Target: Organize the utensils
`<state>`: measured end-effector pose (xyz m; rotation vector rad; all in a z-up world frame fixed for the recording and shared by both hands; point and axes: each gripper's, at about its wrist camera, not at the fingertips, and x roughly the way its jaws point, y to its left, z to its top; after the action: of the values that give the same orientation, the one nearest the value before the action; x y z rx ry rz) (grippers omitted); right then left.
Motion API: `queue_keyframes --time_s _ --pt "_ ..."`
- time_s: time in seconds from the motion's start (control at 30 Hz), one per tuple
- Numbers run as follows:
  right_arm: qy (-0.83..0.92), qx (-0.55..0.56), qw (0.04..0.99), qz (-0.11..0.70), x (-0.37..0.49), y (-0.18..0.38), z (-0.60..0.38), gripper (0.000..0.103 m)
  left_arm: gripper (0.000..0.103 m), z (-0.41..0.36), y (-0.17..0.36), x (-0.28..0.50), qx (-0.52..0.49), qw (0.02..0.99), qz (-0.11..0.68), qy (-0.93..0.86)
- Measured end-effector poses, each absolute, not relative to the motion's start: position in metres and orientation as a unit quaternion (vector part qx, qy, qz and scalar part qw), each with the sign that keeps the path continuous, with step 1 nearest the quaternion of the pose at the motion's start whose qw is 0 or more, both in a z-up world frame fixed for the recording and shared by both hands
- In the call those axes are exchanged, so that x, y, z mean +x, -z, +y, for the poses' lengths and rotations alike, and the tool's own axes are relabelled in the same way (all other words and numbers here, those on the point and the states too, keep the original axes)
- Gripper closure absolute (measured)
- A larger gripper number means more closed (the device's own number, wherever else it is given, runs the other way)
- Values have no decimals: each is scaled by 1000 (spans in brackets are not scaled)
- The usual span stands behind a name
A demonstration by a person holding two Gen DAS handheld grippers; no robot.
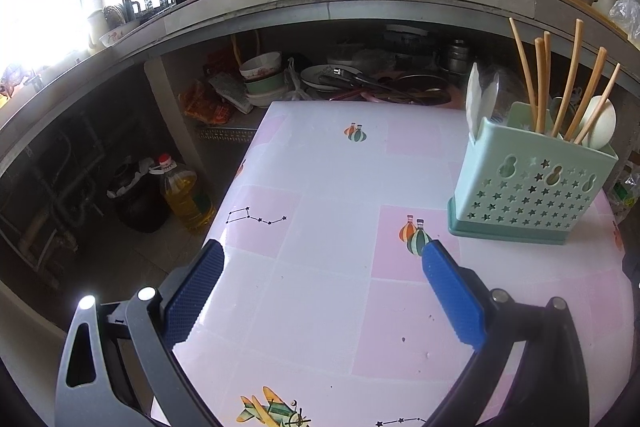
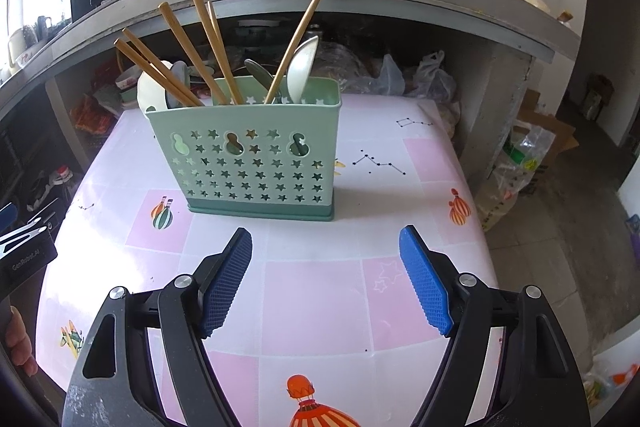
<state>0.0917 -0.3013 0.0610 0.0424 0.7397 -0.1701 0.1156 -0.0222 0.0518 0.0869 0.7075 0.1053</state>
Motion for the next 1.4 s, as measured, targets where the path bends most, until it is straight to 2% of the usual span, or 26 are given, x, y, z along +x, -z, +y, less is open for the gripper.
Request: queue_keyframes --time_s 1.4 --pt "81 17 929 360 90 -63 -301 30 6 -21 -50 115 40 935 349 -51"
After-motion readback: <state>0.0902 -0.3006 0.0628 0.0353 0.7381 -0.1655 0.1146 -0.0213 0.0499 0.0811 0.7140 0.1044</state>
